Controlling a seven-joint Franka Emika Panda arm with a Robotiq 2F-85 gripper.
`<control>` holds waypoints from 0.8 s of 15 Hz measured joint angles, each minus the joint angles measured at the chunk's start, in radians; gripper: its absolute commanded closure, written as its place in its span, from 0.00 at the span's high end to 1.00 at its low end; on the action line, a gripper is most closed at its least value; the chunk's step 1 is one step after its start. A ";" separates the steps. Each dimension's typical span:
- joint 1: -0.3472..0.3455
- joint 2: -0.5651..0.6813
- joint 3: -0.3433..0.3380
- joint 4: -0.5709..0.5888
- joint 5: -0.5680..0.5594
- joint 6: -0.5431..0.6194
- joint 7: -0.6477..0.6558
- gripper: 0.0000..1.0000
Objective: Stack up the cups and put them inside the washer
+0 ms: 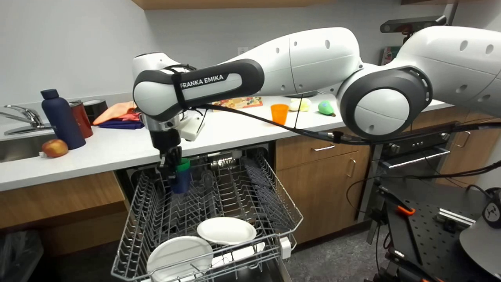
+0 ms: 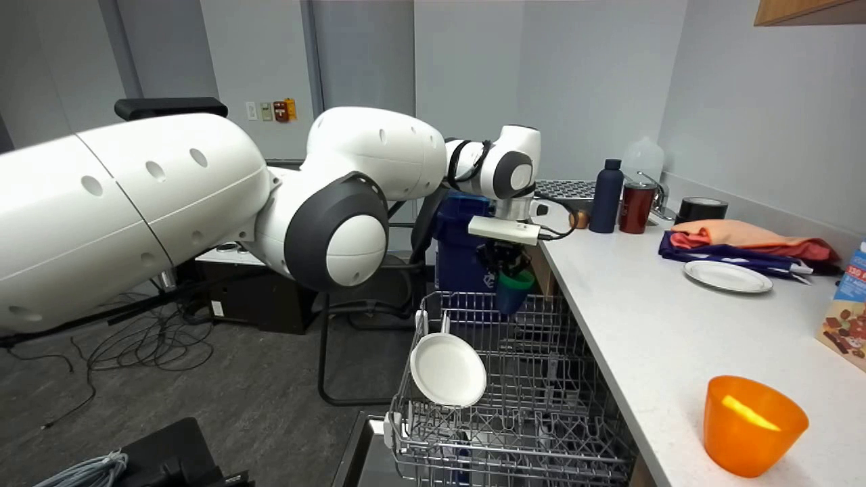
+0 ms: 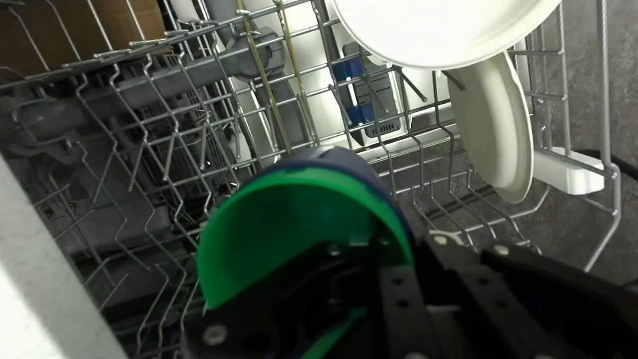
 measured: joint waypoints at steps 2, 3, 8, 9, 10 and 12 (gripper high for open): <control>0.009 0.011 0.000 0.000 -0.003 0.000 -0.009 0.02; 0.012 0.016 0.000 0.000 -0.005 0.000 -0.014 0.02; 0.018 0.040 -0.003 0.000 -0.012 0.000 -0.030 0.02; 0.019 0.044 -0.003 0.000 -0.014 0.000 -0.030 0.02; 0.019 0.049 -0.004 0.000 -0.016 0.000 -0.030 0.02; 0.020 0.058 -0.004 0.000 -0.021 0.000 -0.030 0.02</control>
